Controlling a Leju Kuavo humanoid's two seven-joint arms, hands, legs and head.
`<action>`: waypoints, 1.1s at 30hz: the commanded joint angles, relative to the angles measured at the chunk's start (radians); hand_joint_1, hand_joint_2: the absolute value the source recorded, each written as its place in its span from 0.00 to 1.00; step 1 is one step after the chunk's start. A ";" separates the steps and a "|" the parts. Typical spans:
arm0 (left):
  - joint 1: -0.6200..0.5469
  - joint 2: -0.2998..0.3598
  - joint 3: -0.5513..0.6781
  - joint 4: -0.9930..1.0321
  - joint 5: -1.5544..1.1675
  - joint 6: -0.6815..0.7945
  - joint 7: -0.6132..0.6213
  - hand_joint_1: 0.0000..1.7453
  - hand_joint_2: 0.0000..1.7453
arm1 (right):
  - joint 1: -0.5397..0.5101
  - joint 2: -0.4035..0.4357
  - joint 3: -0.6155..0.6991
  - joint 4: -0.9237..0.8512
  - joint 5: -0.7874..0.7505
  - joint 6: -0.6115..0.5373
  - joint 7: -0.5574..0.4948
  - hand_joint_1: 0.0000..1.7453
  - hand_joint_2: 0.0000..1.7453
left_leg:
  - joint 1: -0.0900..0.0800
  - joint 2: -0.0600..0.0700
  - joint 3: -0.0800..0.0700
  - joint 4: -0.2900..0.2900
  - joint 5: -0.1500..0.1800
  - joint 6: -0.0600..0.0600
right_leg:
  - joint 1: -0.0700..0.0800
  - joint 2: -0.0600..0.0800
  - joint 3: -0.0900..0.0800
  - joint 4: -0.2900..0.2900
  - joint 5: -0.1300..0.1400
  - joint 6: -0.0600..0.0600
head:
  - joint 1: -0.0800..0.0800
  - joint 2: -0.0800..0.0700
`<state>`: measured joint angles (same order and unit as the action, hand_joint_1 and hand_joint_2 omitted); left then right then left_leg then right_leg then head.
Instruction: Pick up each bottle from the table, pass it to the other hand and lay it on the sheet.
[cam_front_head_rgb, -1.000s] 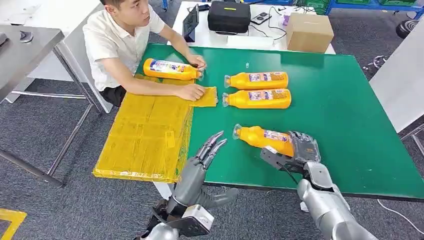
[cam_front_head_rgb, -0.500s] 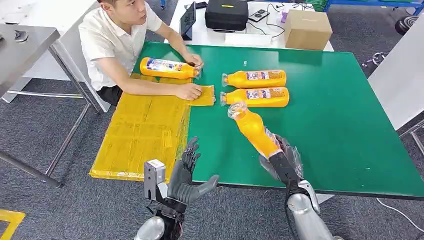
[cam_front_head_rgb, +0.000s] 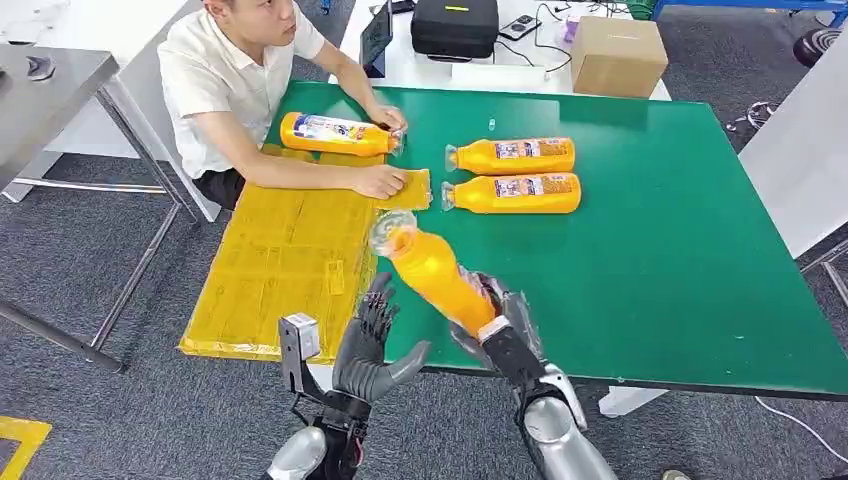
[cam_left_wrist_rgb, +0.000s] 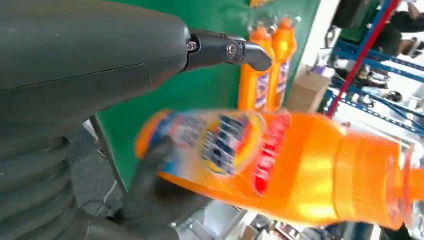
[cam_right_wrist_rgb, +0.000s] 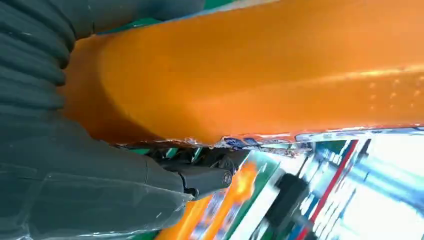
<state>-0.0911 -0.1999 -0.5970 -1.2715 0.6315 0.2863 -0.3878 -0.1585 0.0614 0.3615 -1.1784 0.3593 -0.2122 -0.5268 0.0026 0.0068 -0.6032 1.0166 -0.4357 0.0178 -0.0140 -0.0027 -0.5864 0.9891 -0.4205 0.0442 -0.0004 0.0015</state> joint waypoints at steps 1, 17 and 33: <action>-0.082 -0.001 -0.019 0.044 -0.038 0.019 -0.016 0.00 1.00 | -0.048 -0.015 0.248 0.115 0.042 0.060 -0.012 0.96 1.00 | 0.001 0.001 0.003 -0.001 -0.001 -0.001 | 0.001 0.001 0.003 -0.001 0.000 -0.002 | 0.000 0.000; -0.099 -0.015 -0.005 0.078 -0.014 0.019 -0.014 0.00 1.00 | -0.047 -0.030 0.305 0.093 0.054 0.086 -0.041 0.98 1.00 | 0.000 -0.002 0.001 -0.001 -0.001 -0.001 | 0.000 -0.001 0.002 -0.001 -0.001 -0.002 | 0.000 0.000; -0.169 0.022 0.149 0.151 0.062 0.104 0.063 1.00 1.00 | 0.034 -0.007 0.208 0.053 -0.006 -0.072 -0.043 0.00 0.00 | 0.001 -0.003 0.003 -0.001 -0.001 -0.001 | 0.001 -0.003 0.003 -0.001 -0.001 -0.002 | 0.000 0.000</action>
<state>-0.1476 -0.2110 -0.5520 -1.2570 0.6874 0.2984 -0.3872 -0.1714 0.0328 0.6237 -1.1292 0.3662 -0.1553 -0.5619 0.0024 0.0064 -0.6041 1.0166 -0.4357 0.0178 -0.0142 -0.0034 -0.5877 0.9891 -0.4205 0.0442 -0.0004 0.0015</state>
